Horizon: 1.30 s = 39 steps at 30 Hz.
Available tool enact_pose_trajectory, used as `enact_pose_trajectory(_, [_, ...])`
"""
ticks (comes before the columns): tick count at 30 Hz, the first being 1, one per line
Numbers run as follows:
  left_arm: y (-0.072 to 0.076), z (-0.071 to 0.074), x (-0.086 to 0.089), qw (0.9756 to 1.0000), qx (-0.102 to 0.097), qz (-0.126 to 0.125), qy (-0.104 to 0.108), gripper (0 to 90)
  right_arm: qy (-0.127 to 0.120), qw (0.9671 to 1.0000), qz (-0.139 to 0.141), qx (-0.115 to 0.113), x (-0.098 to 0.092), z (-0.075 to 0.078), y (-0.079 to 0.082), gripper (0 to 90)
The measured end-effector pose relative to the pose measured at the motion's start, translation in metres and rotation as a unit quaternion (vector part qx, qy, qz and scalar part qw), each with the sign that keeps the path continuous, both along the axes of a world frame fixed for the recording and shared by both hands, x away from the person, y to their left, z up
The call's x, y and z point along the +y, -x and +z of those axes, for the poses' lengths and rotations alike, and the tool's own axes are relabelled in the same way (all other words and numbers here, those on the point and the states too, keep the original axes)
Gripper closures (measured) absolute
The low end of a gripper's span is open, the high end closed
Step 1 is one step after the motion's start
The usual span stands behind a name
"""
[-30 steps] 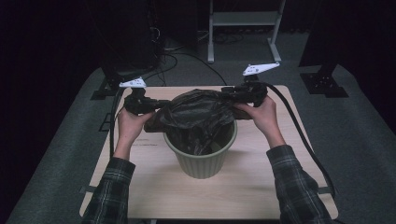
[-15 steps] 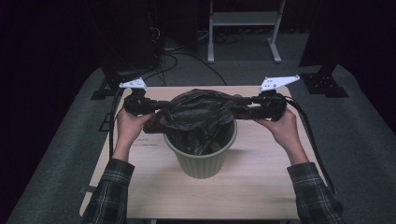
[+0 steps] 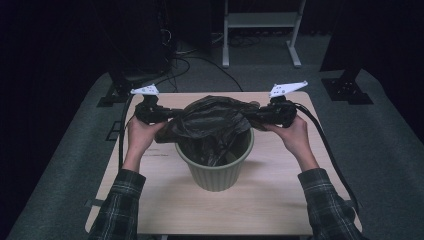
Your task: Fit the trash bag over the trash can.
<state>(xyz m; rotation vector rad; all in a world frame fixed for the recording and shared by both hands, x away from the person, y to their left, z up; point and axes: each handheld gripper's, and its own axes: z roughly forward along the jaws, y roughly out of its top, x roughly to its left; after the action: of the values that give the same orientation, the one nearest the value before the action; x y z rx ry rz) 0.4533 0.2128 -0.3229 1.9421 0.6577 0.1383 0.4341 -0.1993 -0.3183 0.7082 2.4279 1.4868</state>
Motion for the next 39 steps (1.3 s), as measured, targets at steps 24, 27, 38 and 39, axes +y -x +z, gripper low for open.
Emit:
enact_pose_trajectory(24, [0.011,-0.006,0.02,0.9994,0.018,0.022,-0.021,89.9,-0.016,0.9965,0.082,0.004,-0.042,-0.004,0.095,89.9])
enact_pose_trajectory(27, [0.012,-0.009,0.023,0.9992,0.02,0.025,-0.023,89.9,-0.019,0.9957,0.09,0.008,-0.046,-0.008,0.106,89.9])
enact_pose_trajectory(38, [0.014,-0.011,0.025,0.9992,0.019,0.026,-0.026,89.9,-0.007,0.9934,0.113,0.016,-0.045,-0.028,0.138,83.1])
enact_pose_trajectory(39, [0.015,-0.009,0.024,0.9993,0.017,0.024,-0.024,89.9,-0.014,0.9935,0.112,0.01,-0.046,-0.025,0.139,80.4])
